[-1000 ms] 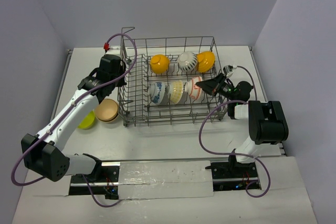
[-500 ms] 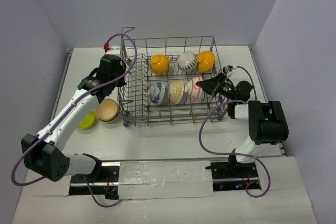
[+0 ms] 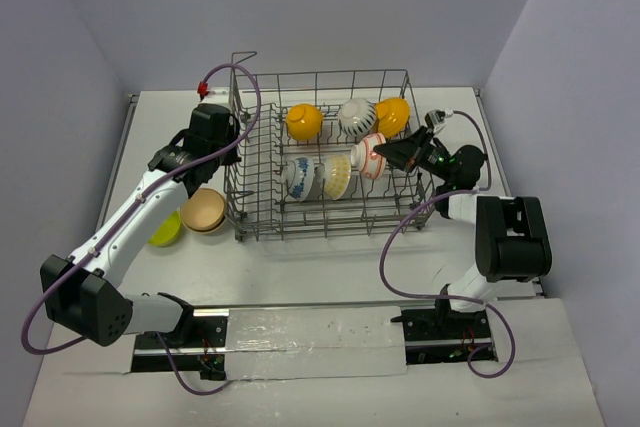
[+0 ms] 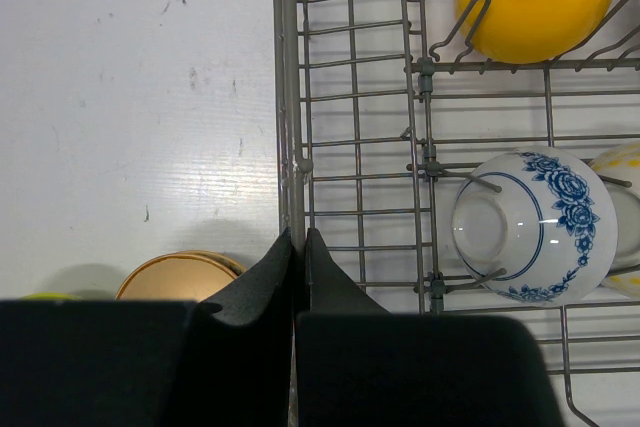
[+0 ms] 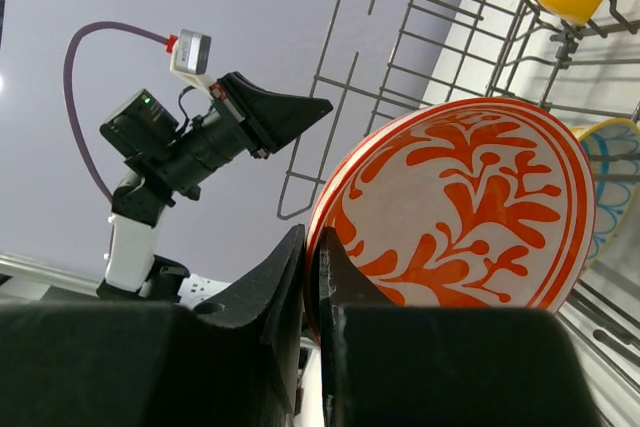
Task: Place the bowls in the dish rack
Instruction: Insert the bowl into the dish rack.
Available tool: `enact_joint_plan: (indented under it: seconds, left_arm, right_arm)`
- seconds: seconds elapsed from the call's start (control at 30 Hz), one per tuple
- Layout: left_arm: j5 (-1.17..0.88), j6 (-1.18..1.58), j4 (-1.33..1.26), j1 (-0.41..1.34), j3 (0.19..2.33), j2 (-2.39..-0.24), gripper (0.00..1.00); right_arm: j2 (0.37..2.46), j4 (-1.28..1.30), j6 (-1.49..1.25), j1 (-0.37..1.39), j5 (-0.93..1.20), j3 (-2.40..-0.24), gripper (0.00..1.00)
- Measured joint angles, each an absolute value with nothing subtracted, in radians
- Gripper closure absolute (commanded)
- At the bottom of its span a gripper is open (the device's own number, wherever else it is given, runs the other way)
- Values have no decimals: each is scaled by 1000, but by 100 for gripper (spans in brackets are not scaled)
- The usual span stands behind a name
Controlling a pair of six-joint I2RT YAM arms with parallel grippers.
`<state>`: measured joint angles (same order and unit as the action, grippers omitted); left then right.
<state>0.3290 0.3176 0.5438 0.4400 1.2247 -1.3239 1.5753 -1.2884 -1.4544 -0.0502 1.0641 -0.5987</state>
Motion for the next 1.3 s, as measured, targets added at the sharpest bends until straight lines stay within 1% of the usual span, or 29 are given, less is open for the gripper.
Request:
enact_joint_plan:
  seconds: [0.37, 1.17, 1.27, 1.3]
  left_arm:
    - [329, 317, 544, 440, 1225, -1325, 100]
    - [327, 316, 542, 440, 1225, -1327, 100]
    - [327, 316, 542, 440, 1225, -1327, 99]
    - [327, 316, 542, 440, 1225, -1327, 99]
  right_arm:
    - [1660, -1285, -1460, -48, 1081, -605, 100]
    - [1731, -1283, -1425, -42, 1092, -658, 100]
    - [1732, -1283, -1419, -42, 1094, -659, 98]
    - [1732, -1283, -1418, -42, 1094, -659, 95]
